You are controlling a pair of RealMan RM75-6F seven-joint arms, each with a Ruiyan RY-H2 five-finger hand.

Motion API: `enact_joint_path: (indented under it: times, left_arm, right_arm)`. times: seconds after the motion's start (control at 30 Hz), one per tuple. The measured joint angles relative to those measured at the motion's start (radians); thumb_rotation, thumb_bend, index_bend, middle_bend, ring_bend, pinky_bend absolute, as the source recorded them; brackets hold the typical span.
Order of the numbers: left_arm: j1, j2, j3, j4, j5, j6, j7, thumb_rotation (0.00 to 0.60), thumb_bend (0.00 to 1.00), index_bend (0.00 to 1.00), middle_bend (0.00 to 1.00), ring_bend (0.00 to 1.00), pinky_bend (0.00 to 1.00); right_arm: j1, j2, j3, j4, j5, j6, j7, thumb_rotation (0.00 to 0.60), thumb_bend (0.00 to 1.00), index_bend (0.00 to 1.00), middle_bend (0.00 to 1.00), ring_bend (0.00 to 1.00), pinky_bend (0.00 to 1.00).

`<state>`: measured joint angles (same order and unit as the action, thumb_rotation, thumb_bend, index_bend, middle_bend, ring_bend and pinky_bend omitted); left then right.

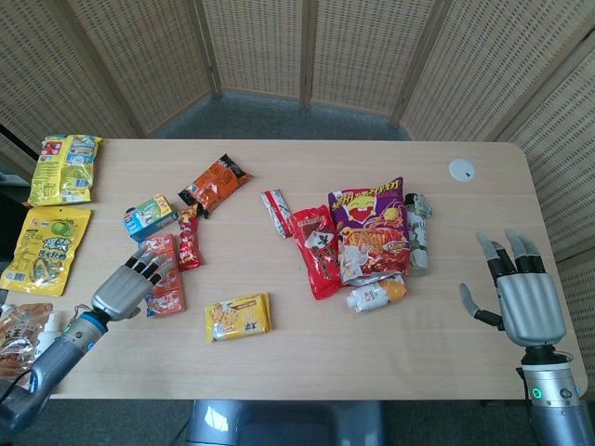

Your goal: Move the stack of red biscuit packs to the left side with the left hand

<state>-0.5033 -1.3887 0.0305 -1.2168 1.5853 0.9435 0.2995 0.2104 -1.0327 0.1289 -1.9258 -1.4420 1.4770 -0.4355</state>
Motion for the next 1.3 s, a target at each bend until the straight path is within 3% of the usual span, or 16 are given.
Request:
enact_joint_path:
  times: [0.6,0.87,1.1,1.3]
  left_arm:
    - [-0.067,-0.166,-0.007,0.151,0.006,-0.001,0.011,0.600,0.22,0.00,0.00,0.00,0.00]
    - [-0.118,-0.254,-0.053,0.194,-0.026,-0.016,0.024,0.600,0.22,0.00,0.00,0.00,0.00]
    - [-0.128,-0.228,-0.064,0.147,-0.057,-0.026,0.028,0.600,0.22,0.00,0.00,0.00,0.00]
    - [-0.090,-0.135,-0.043,0.035,-0.065,0.020,0.012,0.600,0.22,0.00,0.00,0.00,0.00]
  right_arm:
    - [-0.024,0.022,-0.004,0.002,0.001,0.009,0.042,0.069,0.44,0.00,0.24,0.00,0.03]
    - [-0.040,0.036,-0.007,-0.001,-0.004,0.023,0.053,0.072,0.44,0.00,0.24,0.00,0.03]
    - [-0.048,0.042,-0.007,-0.005,-0.008,0.029,0.062,0.070,0.44,0.00,0.24,0.00,0.03]
    - [-0.042,0.028,-0.006,0.004,-0.010,0.014,0.073,0.071,0.44,0.00,0.24,0.00,0.03]
